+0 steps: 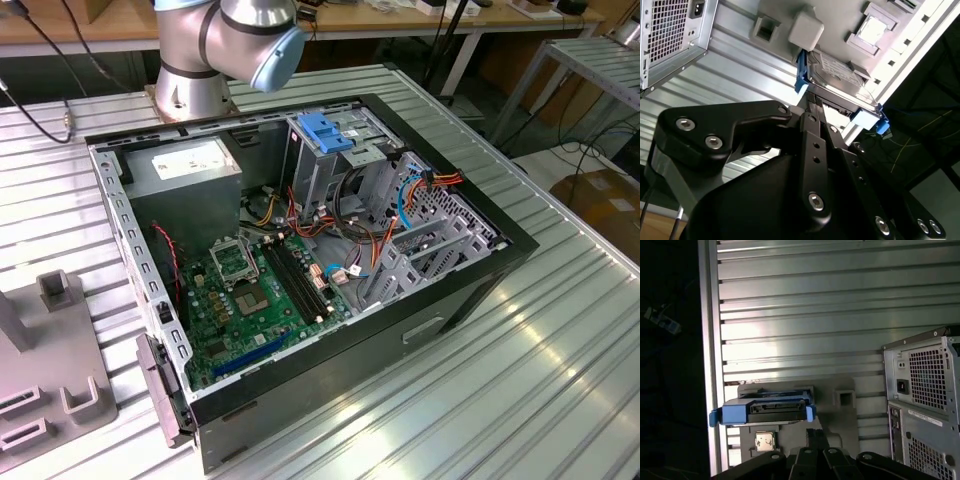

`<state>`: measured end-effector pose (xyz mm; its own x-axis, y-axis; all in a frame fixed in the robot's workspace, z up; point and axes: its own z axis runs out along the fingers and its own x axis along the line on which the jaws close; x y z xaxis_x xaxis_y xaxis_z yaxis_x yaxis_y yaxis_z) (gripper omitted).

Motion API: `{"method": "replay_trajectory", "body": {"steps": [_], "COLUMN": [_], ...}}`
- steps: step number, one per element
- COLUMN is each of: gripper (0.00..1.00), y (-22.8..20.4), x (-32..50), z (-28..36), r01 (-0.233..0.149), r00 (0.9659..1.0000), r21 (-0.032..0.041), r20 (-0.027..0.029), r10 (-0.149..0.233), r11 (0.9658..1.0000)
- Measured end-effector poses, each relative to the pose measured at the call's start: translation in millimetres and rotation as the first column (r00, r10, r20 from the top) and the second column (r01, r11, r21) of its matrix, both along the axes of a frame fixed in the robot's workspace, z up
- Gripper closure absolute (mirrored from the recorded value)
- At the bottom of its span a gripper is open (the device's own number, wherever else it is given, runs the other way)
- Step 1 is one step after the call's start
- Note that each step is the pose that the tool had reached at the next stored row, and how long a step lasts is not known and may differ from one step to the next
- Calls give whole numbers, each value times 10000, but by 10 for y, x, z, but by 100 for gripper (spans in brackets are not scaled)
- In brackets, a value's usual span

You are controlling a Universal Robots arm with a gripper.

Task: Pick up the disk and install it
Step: 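Reach for the disk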

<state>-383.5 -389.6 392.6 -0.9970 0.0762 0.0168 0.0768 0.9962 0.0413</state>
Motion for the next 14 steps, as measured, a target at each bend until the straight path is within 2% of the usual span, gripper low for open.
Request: {"method": "replay_trajectory", "body": {"steps": [7, 8, 9, 14], "gripper": [90, 90, 90, 90], "y": [11, 13, 13, 17], "x": [-247, -325, -370, -540], "z": [-1, 1, 0, 0], "r01": [0, 0, 1, 0], "r00": [10000, 10000, 10000, 10000], "r21": [1, 0, 0, 0], "r20": [-14, -20, -22, -32], "r10": [0, 0, -1, 0], "r11": [10000, 10000, 10000, 10000]}}
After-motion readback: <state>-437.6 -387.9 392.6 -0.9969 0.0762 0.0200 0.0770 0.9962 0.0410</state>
